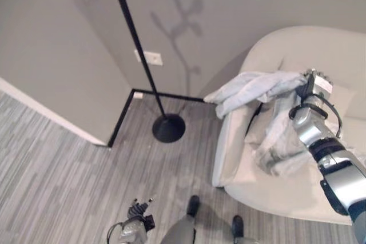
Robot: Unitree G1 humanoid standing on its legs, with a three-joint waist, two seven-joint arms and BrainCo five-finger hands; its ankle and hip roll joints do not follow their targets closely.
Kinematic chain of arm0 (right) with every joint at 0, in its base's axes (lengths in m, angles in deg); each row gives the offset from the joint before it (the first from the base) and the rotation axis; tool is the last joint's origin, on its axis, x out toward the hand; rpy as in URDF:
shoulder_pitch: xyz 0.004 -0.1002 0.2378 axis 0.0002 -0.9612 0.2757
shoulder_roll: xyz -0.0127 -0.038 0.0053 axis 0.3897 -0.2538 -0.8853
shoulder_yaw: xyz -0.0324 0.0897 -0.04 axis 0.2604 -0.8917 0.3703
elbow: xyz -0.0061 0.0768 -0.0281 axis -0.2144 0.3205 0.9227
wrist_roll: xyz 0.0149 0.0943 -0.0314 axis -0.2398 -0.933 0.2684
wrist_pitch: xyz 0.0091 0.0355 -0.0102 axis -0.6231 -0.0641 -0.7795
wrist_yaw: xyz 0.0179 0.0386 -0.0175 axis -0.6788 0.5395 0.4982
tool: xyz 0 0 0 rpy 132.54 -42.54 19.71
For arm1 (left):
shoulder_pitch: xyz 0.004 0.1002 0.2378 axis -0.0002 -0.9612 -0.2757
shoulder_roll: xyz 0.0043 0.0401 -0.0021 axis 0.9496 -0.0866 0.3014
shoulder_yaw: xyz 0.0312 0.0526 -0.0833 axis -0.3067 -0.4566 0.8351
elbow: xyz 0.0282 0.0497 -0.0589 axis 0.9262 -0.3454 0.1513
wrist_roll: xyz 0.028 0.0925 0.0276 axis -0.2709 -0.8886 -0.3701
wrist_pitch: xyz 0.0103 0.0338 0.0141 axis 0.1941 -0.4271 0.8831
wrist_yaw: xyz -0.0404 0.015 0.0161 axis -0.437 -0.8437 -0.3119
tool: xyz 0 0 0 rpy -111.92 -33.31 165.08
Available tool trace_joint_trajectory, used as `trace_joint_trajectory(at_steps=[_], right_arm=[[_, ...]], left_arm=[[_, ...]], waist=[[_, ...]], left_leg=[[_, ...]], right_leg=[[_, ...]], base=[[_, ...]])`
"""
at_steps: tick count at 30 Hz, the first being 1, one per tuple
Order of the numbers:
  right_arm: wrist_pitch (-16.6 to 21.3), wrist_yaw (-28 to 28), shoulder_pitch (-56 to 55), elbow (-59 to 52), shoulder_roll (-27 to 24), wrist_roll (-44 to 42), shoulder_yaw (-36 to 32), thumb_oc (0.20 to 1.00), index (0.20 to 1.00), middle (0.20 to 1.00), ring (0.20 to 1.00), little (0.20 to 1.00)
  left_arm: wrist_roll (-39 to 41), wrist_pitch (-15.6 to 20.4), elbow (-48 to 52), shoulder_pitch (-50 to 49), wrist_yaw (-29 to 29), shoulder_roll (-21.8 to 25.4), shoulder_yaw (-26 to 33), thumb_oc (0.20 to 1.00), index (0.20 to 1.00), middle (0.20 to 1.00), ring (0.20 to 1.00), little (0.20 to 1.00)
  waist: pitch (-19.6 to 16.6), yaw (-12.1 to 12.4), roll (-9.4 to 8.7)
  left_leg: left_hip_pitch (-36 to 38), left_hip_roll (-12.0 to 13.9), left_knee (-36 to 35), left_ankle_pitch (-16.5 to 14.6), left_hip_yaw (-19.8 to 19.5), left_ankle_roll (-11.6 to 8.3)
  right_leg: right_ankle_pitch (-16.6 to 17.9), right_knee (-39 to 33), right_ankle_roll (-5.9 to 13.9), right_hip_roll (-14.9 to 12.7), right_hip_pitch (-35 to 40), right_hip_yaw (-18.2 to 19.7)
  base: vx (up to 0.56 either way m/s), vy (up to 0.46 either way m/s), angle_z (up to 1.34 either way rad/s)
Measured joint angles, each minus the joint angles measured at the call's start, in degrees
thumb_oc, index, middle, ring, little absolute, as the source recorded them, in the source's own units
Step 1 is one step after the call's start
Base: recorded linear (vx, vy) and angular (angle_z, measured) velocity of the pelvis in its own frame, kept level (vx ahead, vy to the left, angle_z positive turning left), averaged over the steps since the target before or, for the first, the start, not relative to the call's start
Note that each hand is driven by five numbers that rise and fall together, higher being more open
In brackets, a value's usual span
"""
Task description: Hang the clothes on the sofa on the clothes rack.
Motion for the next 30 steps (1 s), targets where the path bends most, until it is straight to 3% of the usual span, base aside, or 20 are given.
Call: trace_joint_trajectory(at_steps=[4, 13, 21, 25, 30], right_arm=[[0.2, 0.2, -3.2, -4.0, -0.3, 0.3, -2.1, 0.200, 0.200, 0.200, 0.200, 0.200], [0.9, 0.8, -4.4, -12.8, -0.3, 0.7, -6.5, 0.200, 0.200, 0.200, 0.200, 0.200], [0.7, 2.6, 7.1, -13.1, -0.7, 0.3, -6.3, 0.200, 0.200, 0.200, 0.200, 0.200], [1.4, 4.8, 15.2, -13.0, -0.5, -0.2, -4.8, 0.200, 0.200, 0.200, 0.200, 0.200], [1.2, 7.1, 22.8, -6.4, 1.7, -2.3, -1.3, 0.200, 0.200, 0.200, 0.200, 0.200]], left_arm=[[-2.9, 0.0, 2.7, -0.3, -0.1, -1.5, -1.6, 1.000, 1.000, 1.000, 1.000, 1.000], [-8.8, -1.5, 7.0, -1.2, -0.1, -2.2, -4.4, 1.000, 1.000, 1.000, 1.000, 1.000], [-17.2, -2.9, 15.8, 1.1, 1.7, -0.2, -9.1, 1.000, 1.000, 1.000, 1.000, 1.000], [-24.9, -3.5, 21.4, 4.8, 5.5, 4.0, -11.5, 1.000, 1.000, 1.000, 1.000, 1.000], [-29.8, -3.5, 22.5, 8.1, 9.8, 5.5, -13.7, 1.000, 1.000, 1.000, 1.000, 1.000]], waist=[[-1.4, -0.2, 1.49], [-1.9, -1.6, 2.30], [-2.5, -1.5, 4.19], [-2.6, -1.4, 4.26], [-3.1, -1.4, 3.78]], left_leg=[[3.3, 0.3, -1.9, 0.3, 0.2, 0.14], [8.2, 1.8, -4.2, 0.4, 0.3, -0.57], [10.5, 2.3, -4.2, 0.3, 0.4, -0.70], [11.4, 2.7, -4.2, 0.2, 0.2, -0.93], [12.1, 3.0, -4.2, 0.2, -0.2, -1.22]], right_leg=[[1.4, -3.8, -0.04, 0.2, 4.1, -0.1], [2.8, -7.3, -0.65, 1.3, 9.6, -0.3], [2.8, -7.4, -0.74, 1.6, 11.7, 0.0], [2.6, -7.4, -0.83, 2.2, 12.8, -0.1], [2.5, -7.4, -1.10, 2.6, 13.7, -0.4]], base=[[-0.03, -0.038, -0.04], [0.00, -0.023, -0.02], [0.00, -0.010, -0.01], [-0.01, -0.019, 0.00], [0.00, -0.035, 0.04]])
